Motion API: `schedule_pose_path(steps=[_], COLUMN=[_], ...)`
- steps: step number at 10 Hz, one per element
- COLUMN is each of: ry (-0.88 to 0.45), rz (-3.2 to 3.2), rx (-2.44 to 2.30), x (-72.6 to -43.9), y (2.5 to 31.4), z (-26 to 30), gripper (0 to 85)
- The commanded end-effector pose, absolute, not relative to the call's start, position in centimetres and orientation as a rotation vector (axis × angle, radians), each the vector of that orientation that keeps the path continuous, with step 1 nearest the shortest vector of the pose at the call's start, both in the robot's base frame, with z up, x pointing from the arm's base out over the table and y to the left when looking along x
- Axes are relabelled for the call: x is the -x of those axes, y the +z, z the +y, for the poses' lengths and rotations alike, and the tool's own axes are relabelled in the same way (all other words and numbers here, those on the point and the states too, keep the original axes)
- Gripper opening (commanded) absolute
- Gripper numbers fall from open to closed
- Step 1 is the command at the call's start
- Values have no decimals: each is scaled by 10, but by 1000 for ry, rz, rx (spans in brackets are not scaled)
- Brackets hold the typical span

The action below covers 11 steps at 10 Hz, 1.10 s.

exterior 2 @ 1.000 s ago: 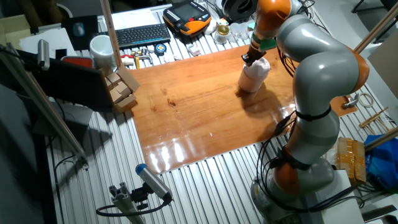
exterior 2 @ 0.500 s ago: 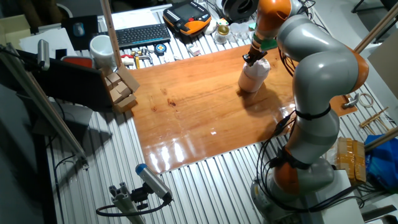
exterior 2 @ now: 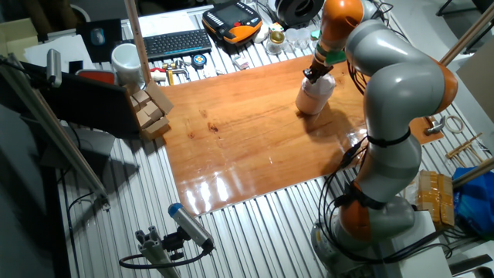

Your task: Put the garbage in the trash can

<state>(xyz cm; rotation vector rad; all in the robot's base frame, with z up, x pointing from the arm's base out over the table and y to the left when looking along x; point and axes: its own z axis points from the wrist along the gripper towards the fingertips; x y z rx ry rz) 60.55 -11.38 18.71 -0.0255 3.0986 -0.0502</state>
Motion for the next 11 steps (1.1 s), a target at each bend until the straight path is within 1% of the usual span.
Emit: schedule_pose_path(steps=[1, 11], ry=[-48, -43], rz=[3096, 3096], rx=[26, 23], x=[-606, -604], y=[185, 169], z=[-114, -112], gripper=[0, 0])
